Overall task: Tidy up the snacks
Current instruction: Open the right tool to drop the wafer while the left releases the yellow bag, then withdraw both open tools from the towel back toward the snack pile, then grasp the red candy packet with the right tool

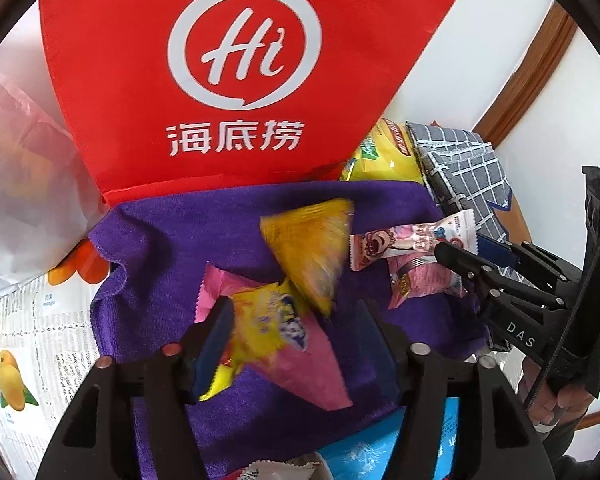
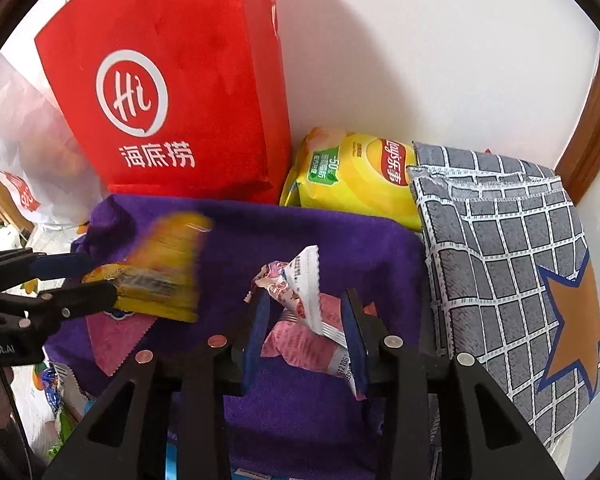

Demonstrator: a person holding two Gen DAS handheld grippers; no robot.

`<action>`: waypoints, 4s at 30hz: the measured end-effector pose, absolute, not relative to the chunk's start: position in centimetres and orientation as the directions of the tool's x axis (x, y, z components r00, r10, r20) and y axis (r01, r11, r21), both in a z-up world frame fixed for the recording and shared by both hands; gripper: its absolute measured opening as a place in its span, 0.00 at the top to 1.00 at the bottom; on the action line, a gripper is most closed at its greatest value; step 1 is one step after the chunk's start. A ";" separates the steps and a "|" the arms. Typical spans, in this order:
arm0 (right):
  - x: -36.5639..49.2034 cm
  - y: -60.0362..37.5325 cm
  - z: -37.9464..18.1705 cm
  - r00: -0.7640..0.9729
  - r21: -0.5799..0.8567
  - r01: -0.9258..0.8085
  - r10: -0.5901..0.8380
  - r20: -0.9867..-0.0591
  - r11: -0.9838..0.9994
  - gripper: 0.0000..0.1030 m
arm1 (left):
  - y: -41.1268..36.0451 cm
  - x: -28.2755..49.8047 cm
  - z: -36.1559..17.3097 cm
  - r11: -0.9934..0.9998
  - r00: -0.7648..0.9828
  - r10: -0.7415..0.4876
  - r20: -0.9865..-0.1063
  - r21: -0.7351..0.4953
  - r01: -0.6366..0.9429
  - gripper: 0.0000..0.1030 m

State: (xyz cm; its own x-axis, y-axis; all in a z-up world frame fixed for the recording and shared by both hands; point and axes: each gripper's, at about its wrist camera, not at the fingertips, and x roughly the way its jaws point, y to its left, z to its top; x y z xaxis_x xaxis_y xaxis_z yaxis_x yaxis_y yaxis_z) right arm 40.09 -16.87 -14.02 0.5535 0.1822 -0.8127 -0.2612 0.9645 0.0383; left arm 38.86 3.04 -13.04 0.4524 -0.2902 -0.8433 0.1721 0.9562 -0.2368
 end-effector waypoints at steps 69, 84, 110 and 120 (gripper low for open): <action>20.0 -18.1 -18.8 0.496 0.123 -0.182 0.199 -0.845 0.976 0.44 | 8.8 16.7 -12.9 0.982 0.522 -0.134 -0.842 -0.185 -0.045 0.31; 14.9 -19.8 -19.0 0.386 0.122 -0.289 0.232 -0.893 0.949 0.64 | 8.4 15.7 -13.1 0.977 0.524 -0.160 -0.837 -0.208 -0.034 0.31; 11.1 -17.2 -19.0 0.361 0.097 -0.596 0.374 -0.854 0.797 0.39 | 7.5 13.5 -12.5 0.977 0.535 -0.174 -0.827 -0.214 -0.012 0.31; 9.3 -16.7 -20.5 0.392 -0.001 -0.629 0.316 -0.864 0.777 0.39 | 7.4 14.0 -13.3 0.978 0.514 -0.170 -0.841 -0.207 -0.016 0.31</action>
